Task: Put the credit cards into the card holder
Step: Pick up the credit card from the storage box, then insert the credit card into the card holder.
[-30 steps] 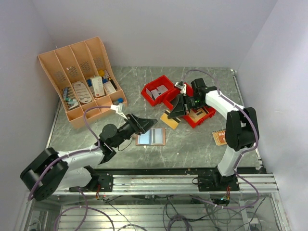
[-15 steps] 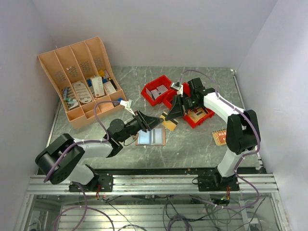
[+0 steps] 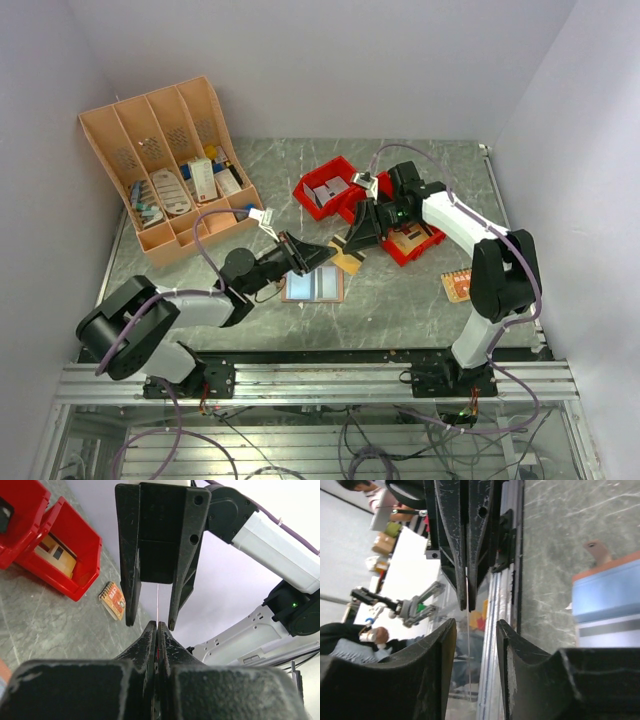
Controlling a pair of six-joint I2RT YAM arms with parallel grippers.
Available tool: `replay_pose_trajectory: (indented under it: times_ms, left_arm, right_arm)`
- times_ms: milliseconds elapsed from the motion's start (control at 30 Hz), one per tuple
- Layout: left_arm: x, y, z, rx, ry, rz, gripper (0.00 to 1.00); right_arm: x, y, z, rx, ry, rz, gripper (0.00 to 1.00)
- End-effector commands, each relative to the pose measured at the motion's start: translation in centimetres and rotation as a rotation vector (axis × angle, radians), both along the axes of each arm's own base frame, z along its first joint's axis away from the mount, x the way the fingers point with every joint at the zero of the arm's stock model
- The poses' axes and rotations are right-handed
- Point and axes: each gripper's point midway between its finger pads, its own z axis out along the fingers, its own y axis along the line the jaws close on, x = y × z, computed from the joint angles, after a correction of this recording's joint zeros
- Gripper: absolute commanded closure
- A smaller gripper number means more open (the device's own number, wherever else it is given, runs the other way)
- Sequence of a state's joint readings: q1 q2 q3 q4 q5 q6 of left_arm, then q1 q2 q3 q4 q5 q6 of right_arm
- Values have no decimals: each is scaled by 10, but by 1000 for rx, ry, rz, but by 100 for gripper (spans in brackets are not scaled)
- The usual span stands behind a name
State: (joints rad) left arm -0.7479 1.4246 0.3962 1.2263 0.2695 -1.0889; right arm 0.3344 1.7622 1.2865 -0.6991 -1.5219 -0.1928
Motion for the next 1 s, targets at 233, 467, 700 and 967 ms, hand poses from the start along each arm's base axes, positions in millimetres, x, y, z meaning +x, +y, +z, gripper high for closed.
replay_pose_trajectory:
  times_ms: [233, 467, 700, 967]
  left_arm:
    - [-1, 48, -12, -80, 313, -9, 93]
    - [2, 57, -30, -225, 749, -32, 93]
    - [12, 52, -34, -78, 635, -27, 93]
    - [16, 69, -94, 286, 503, -122, 93]
  right_arm:
    - [29, -32, -1, -128, -258, -120, 56]
    - [40, -48, 0, -153, -293, -192, 56]
    - [44, -48, -20, -283, -422, -208, 57]
    - [39, -36, -56, -318, -759, -159, 59]
